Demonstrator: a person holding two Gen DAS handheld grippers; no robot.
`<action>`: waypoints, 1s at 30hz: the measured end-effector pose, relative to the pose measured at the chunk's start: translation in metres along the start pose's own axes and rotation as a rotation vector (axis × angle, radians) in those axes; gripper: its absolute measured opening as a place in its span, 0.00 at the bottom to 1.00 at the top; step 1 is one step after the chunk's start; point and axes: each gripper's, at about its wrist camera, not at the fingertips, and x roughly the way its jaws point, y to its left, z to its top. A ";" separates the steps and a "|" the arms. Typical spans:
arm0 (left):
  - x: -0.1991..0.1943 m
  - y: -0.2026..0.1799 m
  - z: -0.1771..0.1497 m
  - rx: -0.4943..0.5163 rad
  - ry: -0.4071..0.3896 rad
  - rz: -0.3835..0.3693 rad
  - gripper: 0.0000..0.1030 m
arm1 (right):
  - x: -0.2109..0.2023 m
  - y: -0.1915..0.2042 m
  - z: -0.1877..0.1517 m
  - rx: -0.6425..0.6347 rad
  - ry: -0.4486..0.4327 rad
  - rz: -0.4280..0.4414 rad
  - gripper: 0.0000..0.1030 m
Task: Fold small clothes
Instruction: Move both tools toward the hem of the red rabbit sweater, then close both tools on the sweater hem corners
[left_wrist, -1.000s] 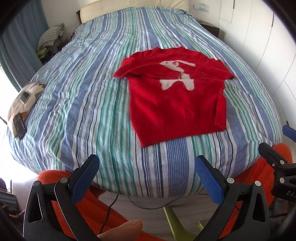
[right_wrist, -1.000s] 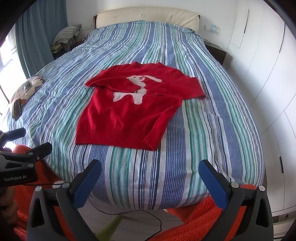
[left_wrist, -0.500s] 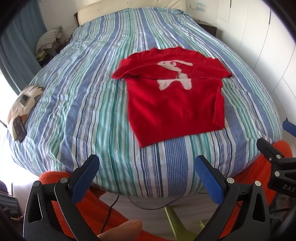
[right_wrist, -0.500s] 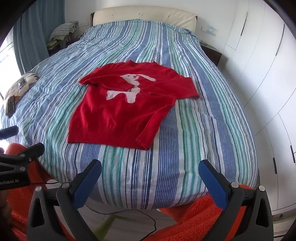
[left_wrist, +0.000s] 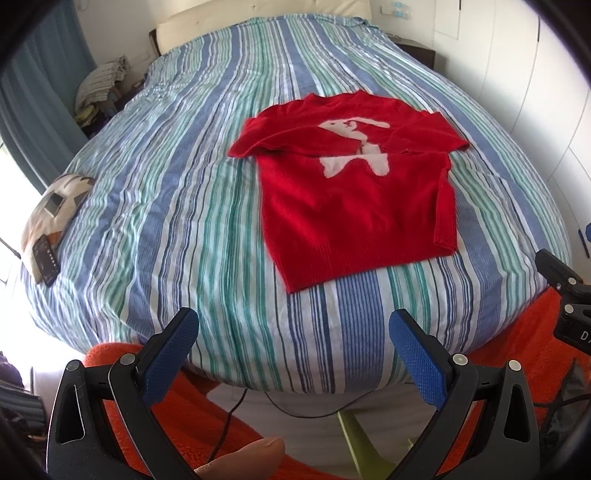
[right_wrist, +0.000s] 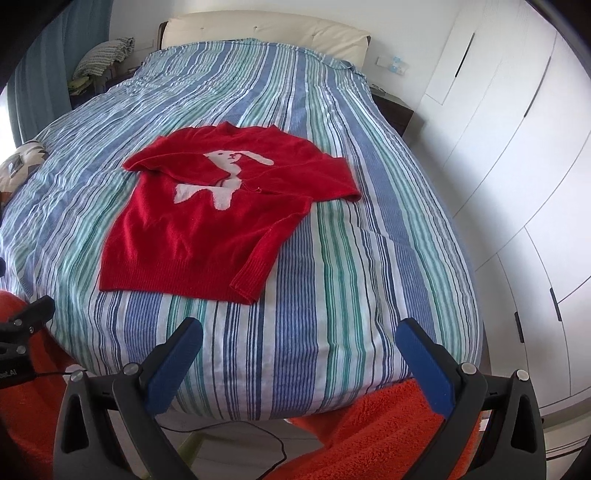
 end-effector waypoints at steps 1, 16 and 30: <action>0.000 0.000 -0.001 0.003 0.000 0.003 1.00 | 0.000 0.000 0.000 0.001 0.001 -0.001 1.00; 0.008 -0.007 -0.009 0.048 0.025 0.018 1.00 | 0.005 0.000 -0.005 0.012 0.019 -0.006 1.00; 0.086 0.081 0.006 -0.275 0.172 -0.131 0.99 | 0.051 -0.033 -0.009 0.016 -0.041 0.019 1.00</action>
